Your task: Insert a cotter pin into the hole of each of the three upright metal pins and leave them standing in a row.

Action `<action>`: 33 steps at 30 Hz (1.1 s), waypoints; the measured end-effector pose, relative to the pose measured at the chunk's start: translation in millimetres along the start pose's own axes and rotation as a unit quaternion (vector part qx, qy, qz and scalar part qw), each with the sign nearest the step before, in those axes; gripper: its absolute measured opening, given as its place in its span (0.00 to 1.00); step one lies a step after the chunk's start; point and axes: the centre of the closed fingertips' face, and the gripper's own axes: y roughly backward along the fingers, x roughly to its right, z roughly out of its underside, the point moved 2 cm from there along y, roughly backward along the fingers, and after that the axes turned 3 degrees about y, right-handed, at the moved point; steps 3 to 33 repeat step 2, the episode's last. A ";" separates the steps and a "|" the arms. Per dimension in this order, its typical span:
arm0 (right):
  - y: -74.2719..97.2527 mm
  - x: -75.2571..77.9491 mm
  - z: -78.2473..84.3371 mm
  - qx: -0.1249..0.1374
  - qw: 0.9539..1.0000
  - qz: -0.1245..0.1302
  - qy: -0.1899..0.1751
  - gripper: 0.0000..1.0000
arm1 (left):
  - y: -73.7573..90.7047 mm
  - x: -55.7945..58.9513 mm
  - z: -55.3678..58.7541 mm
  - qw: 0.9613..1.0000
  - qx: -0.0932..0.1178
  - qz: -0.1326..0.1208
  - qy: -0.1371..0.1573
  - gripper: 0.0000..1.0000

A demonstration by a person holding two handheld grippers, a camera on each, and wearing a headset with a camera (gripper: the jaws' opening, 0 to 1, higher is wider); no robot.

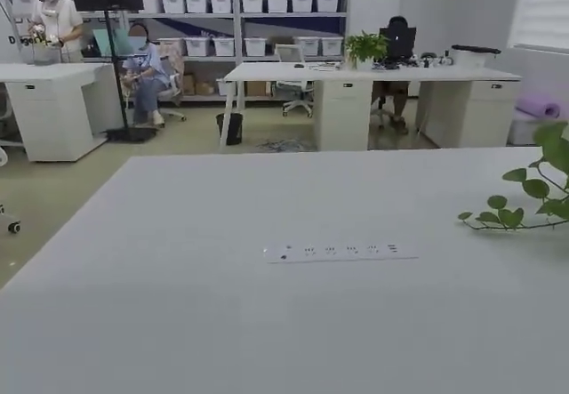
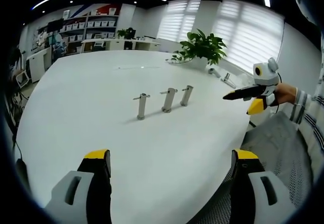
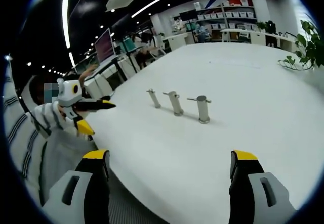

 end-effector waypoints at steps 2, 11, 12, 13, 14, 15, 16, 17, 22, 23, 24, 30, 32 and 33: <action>0.3 -0.2 2.3 -0.008 1.000 0.000 0.000 1.00 | -1.2 1.5 -1.6 1.000 0.001 0.001 0.003 0.99; 0.3 -0.2 2.3 -0.008 1.000 0.000 0.000 1.00 | -1.2 1.5 -1.6 1.000 0.001 0.001 0.003 0.99; 0.3 -0.2 2.3 -0.008 1.000 0.000 0.000 1.00 | -1.2 1.5 -1.6 1.000 0.001 0.001 0.003 0.99; 0.3 -0.2 2.3 -0.008 1.000 0.000 0.000 1.00 | -1.2 1.5 -1.6 1.000 0.001 0.001 0.003 0.99; 0.3 -0.2 2.3 -0.008 1.000 0.000 0.000 1.00 | -1.2 1.5 -1.6 1.000 0.001 0.001 0.003 0.99; 0.3 -0.2 2.3 -0.008 1.000 0.000 0.000 1.00 | -1.2 1.5 -1.6 1.000 0.001 0.001 0.003 0.99; 0.3 -0.2 2.3 -0.008 1.000 0.000 0.000 1.00 | -1.2 1.5 -1.6 1.000 0.001 0.001 0.003 0.99; 0.3 -0.2 2.3 -0.008 1.000 0.000 0.000 1.00 | -1.2 1.5 -1.6 1.000 0.001 0.001 0.003 0.99; 0.3 -0.2 2.3 -0.008 1.000 0.000 0.000 1.00 | -1.2 1.5 -1.6 1.000 0.001 0.001 0.003 0.99; 0.3 -0.2 2.3 -0.008 1.000 0.000 0.000 1.00 | -1.2 1.5 -1.6 1.000 0.001 0.001 0.003 0.99; 0.3 -0.2 2.3 -0.008 1.000 0.000 0.000 1.00 | -1.2 1.5 -1.6 1.000 0.001 0.001 0.003 0.99; 0.3 -0.2 2.3 -0.008 1.000 0.000 0.000 1.00 | -1.2 1.5 -1.6 1.000 0.001 0.001 0.003 0.99; 0.3 -0.2 2.3 -0.008 1.000 0.000 0.000 1.00 | -1.2 1.5 -1.6 1.000 0.001 0.001 0.003 0.99; 0.3 -0.2 2.3 -0.008 1.000 0.000 0.000 1.00 | -1.2 1.5 -1.6 1.000 0.001 0.001 0.003 0.99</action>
